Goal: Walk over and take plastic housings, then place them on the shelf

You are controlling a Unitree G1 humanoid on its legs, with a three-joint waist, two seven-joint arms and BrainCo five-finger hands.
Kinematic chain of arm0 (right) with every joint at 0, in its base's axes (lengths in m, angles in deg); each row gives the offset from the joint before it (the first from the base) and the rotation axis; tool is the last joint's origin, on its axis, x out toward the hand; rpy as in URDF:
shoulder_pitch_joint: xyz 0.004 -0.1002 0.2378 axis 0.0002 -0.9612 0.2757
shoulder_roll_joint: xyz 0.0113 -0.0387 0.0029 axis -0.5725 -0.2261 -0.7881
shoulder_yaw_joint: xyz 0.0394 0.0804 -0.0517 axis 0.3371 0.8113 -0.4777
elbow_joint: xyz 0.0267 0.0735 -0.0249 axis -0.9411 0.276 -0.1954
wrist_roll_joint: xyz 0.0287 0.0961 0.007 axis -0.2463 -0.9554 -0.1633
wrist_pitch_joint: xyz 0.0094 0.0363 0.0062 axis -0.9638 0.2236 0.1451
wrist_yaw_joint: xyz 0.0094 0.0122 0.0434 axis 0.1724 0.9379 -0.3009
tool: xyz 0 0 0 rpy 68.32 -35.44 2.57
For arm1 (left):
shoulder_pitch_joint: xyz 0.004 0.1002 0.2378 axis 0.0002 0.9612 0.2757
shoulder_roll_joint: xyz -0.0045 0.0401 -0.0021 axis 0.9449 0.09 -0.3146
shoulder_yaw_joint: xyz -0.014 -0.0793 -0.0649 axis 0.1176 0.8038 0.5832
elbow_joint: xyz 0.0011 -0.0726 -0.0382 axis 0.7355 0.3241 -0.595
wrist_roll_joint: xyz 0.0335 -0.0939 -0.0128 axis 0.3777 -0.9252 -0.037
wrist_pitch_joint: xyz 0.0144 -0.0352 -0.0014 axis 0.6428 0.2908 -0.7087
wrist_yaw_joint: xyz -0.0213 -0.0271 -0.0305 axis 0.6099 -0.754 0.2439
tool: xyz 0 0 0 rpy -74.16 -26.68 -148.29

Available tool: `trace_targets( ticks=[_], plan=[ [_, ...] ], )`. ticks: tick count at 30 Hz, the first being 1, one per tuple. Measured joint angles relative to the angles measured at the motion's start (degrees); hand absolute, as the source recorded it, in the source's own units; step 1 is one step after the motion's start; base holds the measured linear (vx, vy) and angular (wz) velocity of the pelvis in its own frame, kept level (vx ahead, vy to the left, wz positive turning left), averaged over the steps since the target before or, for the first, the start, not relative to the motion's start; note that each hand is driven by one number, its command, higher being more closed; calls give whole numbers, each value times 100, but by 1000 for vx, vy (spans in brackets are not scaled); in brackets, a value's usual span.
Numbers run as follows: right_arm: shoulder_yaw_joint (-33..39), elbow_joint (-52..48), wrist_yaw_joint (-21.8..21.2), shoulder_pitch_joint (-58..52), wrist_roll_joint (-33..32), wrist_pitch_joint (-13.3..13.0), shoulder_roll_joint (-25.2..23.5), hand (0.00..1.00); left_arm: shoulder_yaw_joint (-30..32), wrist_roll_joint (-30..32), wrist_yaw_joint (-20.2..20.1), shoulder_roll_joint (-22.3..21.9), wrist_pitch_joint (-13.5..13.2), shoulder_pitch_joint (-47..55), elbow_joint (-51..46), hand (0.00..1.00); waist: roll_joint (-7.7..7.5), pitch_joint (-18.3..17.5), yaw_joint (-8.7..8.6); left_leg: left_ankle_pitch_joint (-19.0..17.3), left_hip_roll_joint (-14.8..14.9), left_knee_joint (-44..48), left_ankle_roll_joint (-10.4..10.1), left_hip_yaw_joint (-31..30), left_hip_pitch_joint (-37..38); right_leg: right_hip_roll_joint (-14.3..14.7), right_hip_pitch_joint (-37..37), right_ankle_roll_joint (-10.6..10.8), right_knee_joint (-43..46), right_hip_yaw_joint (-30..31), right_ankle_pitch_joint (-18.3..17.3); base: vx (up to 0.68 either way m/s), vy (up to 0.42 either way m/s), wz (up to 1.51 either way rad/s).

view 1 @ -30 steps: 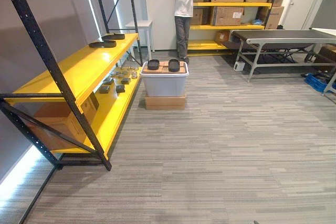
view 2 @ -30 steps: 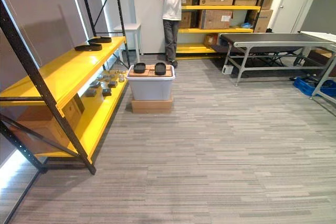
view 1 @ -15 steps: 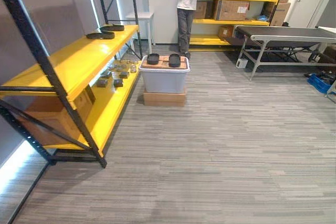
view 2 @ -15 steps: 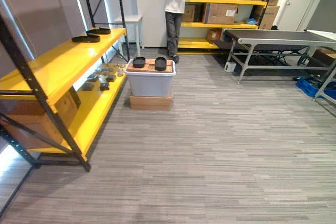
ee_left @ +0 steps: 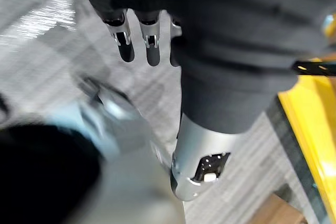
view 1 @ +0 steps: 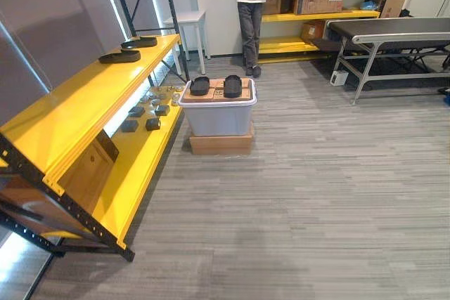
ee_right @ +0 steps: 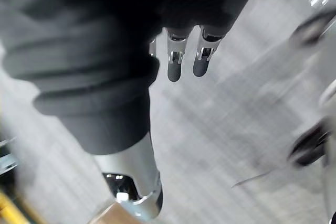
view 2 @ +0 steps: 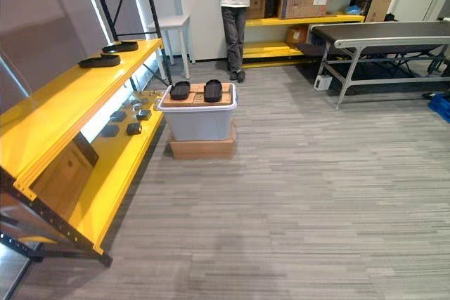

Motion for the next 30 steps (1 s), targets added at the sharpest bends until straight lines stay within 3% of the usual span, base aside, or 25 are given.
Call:
trace_targets(
  ticks=[2, 3, 4, 5, 6, 8, 10, 11, 12, 13, 14, 15, 16, 17, 18, 19, 20, 22, 23, 24, 25, 26, 27, 29, 30],
  plan=[
    [-199, 21, 27, 4, -69, 3, -10, 0, -61, -10, 24, 75, -1, -72, 31, 0, -262, -90, -17, 176, -317, 317, -40, -38, -43, -294, -4, -76, 363, 232, 44, 654, 304, -3],
    [-292, 29, 30, -3, -76, 12, 3, 0, -174, 1, 7, 186, 1, -140, 48, 0, -351, -105, -33, 182, -468, 308, -26, -31, -33, -478, -311, -45, 979, 398, 159, 506, 259, 33],
    [-316, 71, 30, 12, -130, 18, 7, 0, -270, 4, -15, 271, 3, -182, 64, 0, -409, -82, -40, 157, -639, 262, 139, -4, 63, -685, -644, 209, 1742, 484, 436, 622, 313, 34],
    [-350, 190, 43, 48, -200, 33, -7, 0, -323, 4, -5, 306, -2, -225, 134, 0, -476, -35, -37, 25, -836, 162, 349, 45, 309, -957, -1061, 534, 2760, 579, 1117, 604, 267, 19],
    [-443, 261, 48, 85, -200, 68, -34, 0, -401, 3, 2, 309, -2, -214, 157, 0, -460, 24, -30, -118, -938, 16, 480, 45, 698, -1211, -1385, 655, 3663, 526, 1391, 593, 234, 3],
    [-631, 380, 46, 102, -218, 69, -58, 0, -508, -15, -3, 307, -31, -143, 148, 0, -358, 60, -32, -210, -940, -331, 571, 46, 1402, -1346, -1844, 512, 4431, 188, 967, 619, 167, -16],
    [-730, 432, 88, 70, -284, 66, -135, 0, -646, -16, -8, 316, -72, -144, 124, 0, -303, 75, -101, -225, -857, -709, 645, -10, 1970, -1124, -2214, 486, 4055, -110, 503, 469, 45, -4],
    [-733, 432, 114, 89, -315, 36, -158, 0, -686, -16, -9, 354, -70, -220, 129, 0, -270, 70, -156, -242, -714, -886, 640, -51, 2215, -809, -2493, 473, 3281, -299, 356, 360, -67, 6],
    [-727, 434, 124, 84, -323, 21, -146, 0, -689, -16, -13, 368, -64, -360, 127, 0, -230, 86, -176, -294, -549, -1018, 554, -101, 2372, -494, -2785, 436, 2373, -404, 355, 352, -91, 10],
    [-723, 434, 125, 63, -339, 17, -144, 0, -689, -18, -15, 369, -62, -442, 126, 0, -226, 90, -191, -333, -484, -1058, 496, -145, 2421, -376, -2922, 425, 1910, -450, 387, 353, -139, 19],
    [-715, 430, 140, 23, -411, 16, -144, 0, -687, -17, -19, 362, -50, -598, 129, 0, -229, 104, -185, -450, -373, -1141, 381, -215, 2547, -214, -3135, 354, 1005, -451, 634, 379, -190, 31],
    [-703, 430, 160, -49, -413, 17, -142, 0, -677, -17, -22, 323, -25, -702, 141, 0, -196, 143, -212, -621, -263, -1152, 261, -326, 2708, -148, -3244, 266, 427, -457, 1221, 399, -217, 33],
    [-706, 425, 161, -95, -412, 18, -152, 0, -673, -17, -29, 306, -18, -719, 138, 0, -195, 143, -230, -711, -217, -1157, 178, -362, 2802, -140, -3229, 275, 96, -441, 1448, 553, -329, 23],
    [-705, 381, 171, -155, -414, 31, -172, 0, -622, -16, -64, 264, -12, -739, 140, 0, -192, 142, -228, -919, -132, -1150, 5, -383, 2991, -124, -3176, 225, -37, -465, 2094, 388, -237, 8],
    [-702, 360, 176, -151, -423, 41, -167, 0, -581, -15, -73, 219, -12, -736, 149, 0, -149, 145, -232, -1004, -45, -1154, -80, -389, 3070, -49, -3121, -27, 51, -495, 2141, 620, -373, 11],
    [-653, 196, 226, -129, -538, 68, -192, 0, -533, -13, -102, 77, -9, -744, 126, 0, -24, 148, -296, -1035, 124, -1054, -137, -365, 3141, 31, -3283, -218, 636, -580, 1551, 437, -242, 10],
    [-603, 118, 252, -114, -568, 70, -238, 0, -510, -12, -107, 39, -9, -744, 113, 0, -31, 154, -302, -1035, 149, -828, -143, -326, 3084, 15, -3329, -405, 830, -589, 1386, 664, -366, 15],
    [-457, -105, 281, -151, -767, 170, -255, 0, -441, -18, -103, -63, -6, -657, 111, 0, 32, 122, -349, -1051, 317, 1108, -209, -362, 2538, 17, -3158, -499, 1196, -730, 864, 495, -241, 18],
    [-413, -113, 278, -175, -774, 195, -239, 0, -402, -23, -101, -91, -4, -584, 113, 0, 78, 98, -390, -919, 361, 1995, -379, -395, 2333, 62, -2979, -491, 1226, -806, 682, 508, -185, 36],
    [-303, -109, 277, -242, -772, 202, -193, 0, -278, -32, -97, -170, -6, -467, 110, 0, 217, 27, -430, -400, 434, 2867, -605, -459, 2113, 186, -2690, -491, 1201, -898, 464, 602, -145, 41],
    [-242, -87, 277, -287, -767, 202, -141, 0, -231, -58, -89, -202, -8, -389, 124, 0, 324, -20, -446, -9, 544, 3348, -767, -451, 1975, 324, -2453, -569, 1093, -942, 369, 501, -53, 32],
    [-218, -33, 272, -278, -751, 206, -118, 0, -224, -92, -83, -187, -5, -321, 135, 0, 393, 2, -422, -24, 701, 3915, -740, -402, 1780, 469, -2198, -637, 920, -956, 332, 569, 14, 9],
    [-157, 24, 229, -217, -747, 206, -149, 0, -141, -115, -76, -162, 17, -264, 158, 0, 356, 39, -391, -92, 787, 4354, -717, -277, 1511, 547, -1877, -637, 641, -928, 336, 452, 28, -8],
    [16, 63, 127, -133, -729, 188, -145, 0, 18, -112, -73, -177, 48, -161, 155, 0, 278, 90, -272, -555, 687, 4226, -596, -35, 1110, 516, -1345, -535, 109, -828, 490, 475, 40, -26],
    [143, 84, 86, -66, -728, 166, -126, 0, 80, -110, -75, -183, 31, -136, 142, 0, 215, 126, -185, -828, 495, 3626, -475, 108, 866, 370, -1027, -442, -162, -760, 549, 425, 69, -34]
  ],
)
